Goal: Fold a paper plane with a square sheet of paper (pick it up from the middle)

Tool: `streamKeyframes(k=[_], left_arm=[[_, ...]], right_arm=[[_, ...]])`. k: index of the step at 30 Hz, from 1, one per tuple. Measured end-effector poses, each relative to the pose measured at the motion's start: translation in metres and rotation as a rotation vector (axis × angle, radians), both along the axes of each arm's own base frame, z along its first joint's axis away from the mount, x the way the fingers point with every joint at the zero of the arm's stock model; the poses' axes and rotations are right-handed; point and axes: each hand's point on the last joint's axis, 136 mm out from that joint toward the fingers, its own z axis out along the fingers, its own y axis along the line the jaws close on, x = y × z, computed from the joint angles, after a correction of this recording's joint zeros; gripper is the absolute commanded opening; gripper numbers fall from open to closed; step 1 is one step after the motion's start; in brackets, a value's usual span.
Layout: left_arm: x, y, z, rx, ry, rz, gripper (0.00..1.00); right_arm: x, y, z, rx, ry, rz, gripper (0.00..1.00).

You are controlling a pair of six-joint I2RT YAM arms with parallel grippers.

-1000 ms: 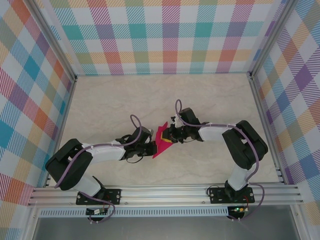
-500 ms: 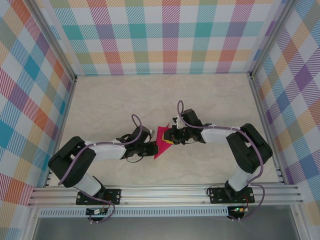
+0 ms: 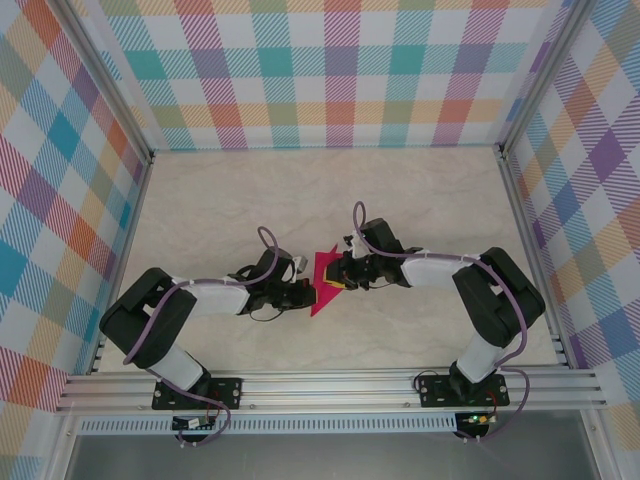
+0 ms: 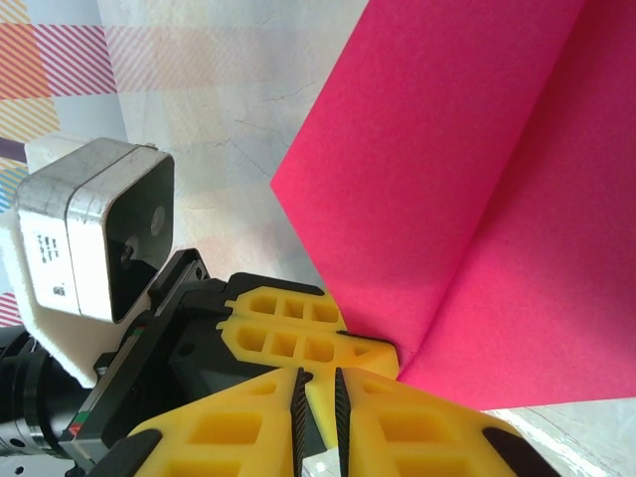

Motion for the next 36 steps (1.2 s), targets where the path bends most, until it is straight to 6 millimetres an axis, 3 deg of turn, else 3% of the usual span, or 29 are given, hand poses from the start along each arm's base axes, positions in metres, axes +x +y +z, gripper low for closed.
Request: streamKeyframes(k=[15,29,36], left_arm=[[0.006,-0.007,0.011,0.016,-0.041,-0.044,0.32],[-0.001,-0.012,-0.002,0.176,-0.084,-0.084,0.31],[0.0,-0.01,-0.004,0.219,-0.111,-0.08,0.22]], right_arm=[[0.0,-0.004,-0.024,-0.067,0.046,-0.021,0.21],[0.003,-0.002,-0.021,-0.062,0.039,-0.021,0.21],[0.002,-0.003,-0.022,-0.065,0.042,-0.021,0.21]])
